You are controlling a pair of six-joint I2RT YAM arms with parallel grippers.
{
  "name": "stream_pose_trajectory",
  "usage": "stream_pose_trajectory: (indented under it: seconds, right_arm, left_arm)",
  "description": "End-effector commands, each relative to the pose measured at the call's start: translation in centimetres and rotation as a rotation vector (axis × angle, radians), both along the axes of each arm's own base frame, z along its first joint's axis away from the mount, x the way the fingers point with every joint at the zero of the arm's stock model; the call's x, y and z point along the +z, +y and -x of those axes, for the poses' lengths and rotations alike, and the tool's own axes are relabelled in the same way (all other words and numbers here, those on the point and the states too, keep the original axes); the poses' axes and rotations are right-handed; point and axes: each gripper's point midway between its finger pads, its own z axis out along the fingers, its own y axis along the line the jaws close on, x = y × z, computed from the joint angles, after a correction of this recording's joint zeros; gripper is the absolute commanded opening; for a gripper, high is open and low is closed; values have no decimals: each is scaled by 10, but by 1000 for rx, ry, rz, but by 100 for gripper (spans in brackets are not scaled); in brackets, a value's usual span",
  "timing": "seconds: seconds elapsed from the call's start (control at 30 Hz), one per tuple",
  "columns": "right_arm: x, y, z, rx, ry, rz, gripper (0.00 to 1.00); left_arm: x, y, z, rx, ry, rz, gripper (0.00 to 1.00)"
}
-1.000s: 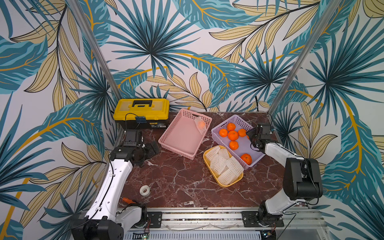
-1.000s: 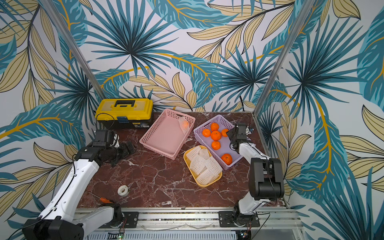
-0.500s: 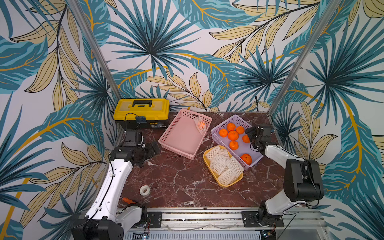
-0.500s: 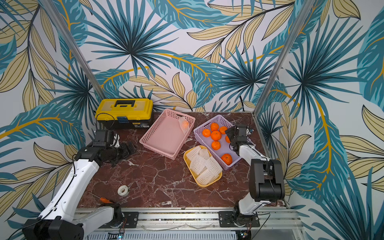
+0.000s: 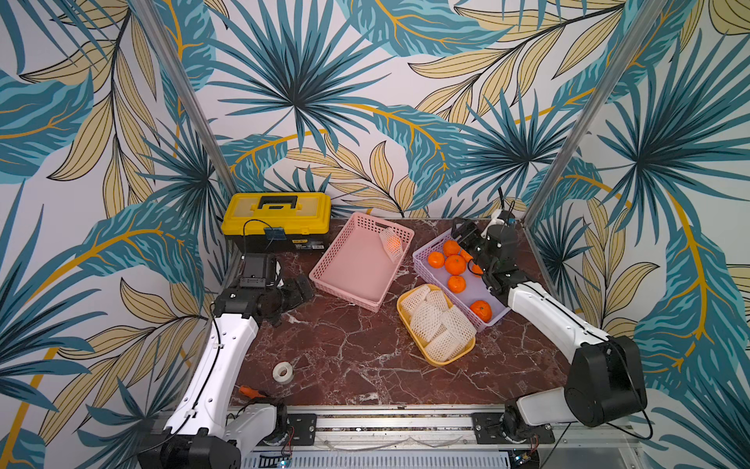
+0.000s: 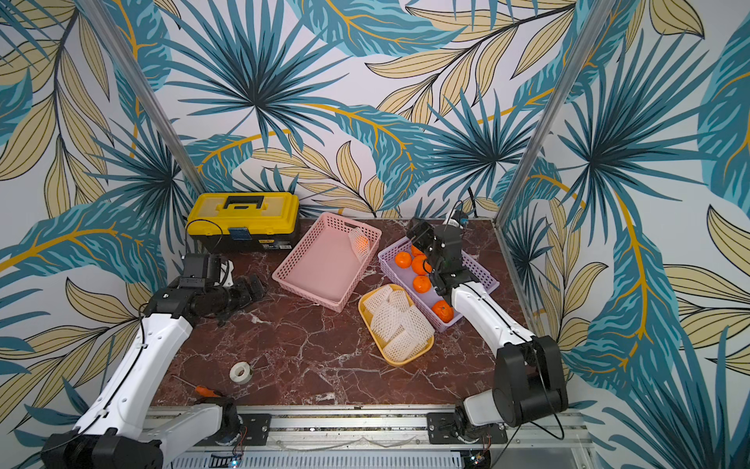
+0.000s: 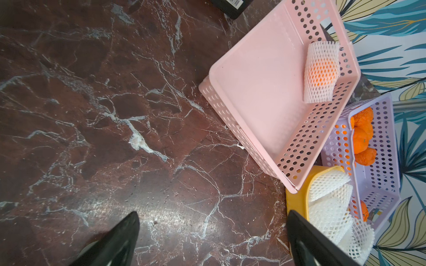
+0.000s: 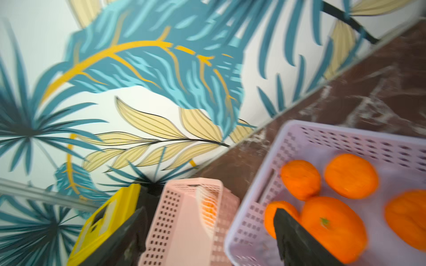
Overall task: Remove foam nets from oranges
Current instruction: Place the orange in the basket, then pick up the orange from the basket.
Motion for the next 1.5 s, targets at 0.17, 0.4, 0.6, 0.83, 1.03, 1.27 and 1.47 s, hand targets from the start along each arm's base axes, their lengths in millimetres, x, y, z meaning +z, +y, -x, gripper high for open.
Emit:
stream_pose_trajectory:
  seconds: [0.17, 0.4, 0.6, 0.83, 1.03, 1.27, 1.47]
  right_arm:
    - [10, 16, -56, -64, -62, -21, 85]
    - [-57, 33, -77, 26, 186, 218, 85]
    - [-78, 47, -86, 87, 272, 198, 75]
    - [-73, 25, -77, -5, 242, 199, 74]
    - [-69, 17, -73, -46, 199, 161, 74]
    - [-73, 18, -76, -28, 198, 140, 74]
    - [-71, 18, -77, -24, 186, 135, 74]
  left_arm:
    - [37, -43, -12, -60, -88, 93, 99]
    - [63, -113, -54, -140, -87, 100, 98]
    - [52, -182, -122, -164, -10, 216, 90]
    - [13, -240, -204, -181, 40, 257, 85]
    - [-38, -270, -252, -232, 52, 236, 89]
    - [-87, -263, -283, -169, 23, 123, 92]
    - [-113, -265, -299, -160, 8, 97, 94]
